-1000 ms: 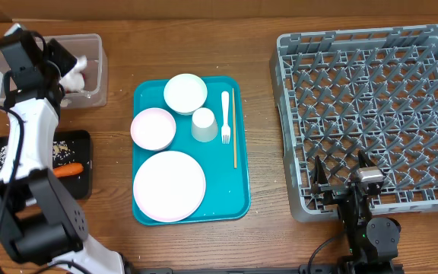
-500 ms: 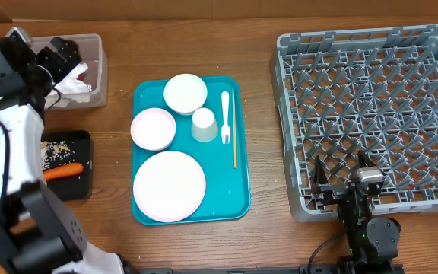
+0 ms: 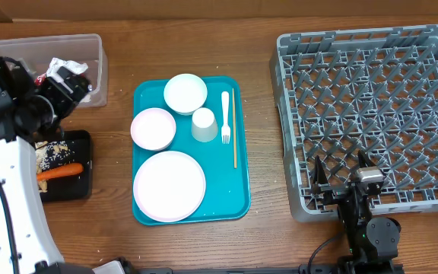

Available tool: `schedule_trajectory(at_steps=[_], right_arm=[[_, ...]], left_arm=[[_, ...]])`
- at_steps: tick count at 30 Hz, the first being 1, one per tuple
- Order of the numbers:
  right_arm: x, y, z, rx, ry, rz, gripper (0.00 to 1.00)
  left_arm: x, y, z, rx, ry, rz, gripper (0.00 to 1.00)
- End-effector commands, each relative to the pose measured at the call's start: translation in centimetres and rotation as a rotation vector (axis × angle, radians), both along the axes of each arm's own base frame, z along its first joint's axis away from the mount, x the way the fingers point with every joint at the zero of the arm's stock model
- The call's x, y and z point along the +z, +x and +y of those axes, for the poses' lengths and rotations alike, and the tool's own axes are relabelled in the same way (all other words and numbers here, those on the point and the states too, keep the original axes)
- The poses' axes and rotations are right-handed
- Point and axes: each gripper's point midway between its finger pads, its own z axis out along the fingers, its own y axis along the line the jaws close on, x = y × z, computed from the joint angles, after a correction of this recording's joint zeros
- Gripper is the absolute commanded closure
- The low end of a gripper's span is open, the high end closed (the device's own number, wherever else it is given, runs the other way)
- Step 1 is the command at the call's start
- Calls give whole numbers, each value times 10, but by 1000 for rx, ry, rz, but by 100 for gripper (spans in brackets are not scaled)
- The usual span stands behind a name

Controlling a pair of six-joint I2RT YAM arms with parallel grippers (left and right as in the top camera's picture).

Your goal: Sort waste into correct bins and load items into the dishwasher rack

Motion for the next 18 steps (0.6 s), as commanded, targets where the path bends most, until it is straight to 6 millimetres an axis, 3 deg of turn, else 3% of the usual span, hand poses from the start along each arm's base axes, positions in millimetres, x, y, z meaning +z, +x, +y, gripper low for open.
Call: schedule_trajectory(at_steps=[1,3,8,12,14,17,18], right_arm=[[-2,0,1,5,0,-3,0],[0,0,1,5,0,-10,0],[42,-7,21,129,9,-185,0],[39,-6,21,129,8,-171,0],[51,-9,25,153,23,-217,0],[71,-24,51,335,137,-272,0],[86,-39,67,457,164,-324,0]], left_arm=[[8,-27,59,367,169,66,0],[6,-28,59,368,172,74,0],[4,-27,58,363,170,81,0],[3,-27,58,363,169,85,0],[3,-27,58,363,169,85,0],[3,-27,58,363,169,85,0],[3,-27,58,363,169,85,0]])
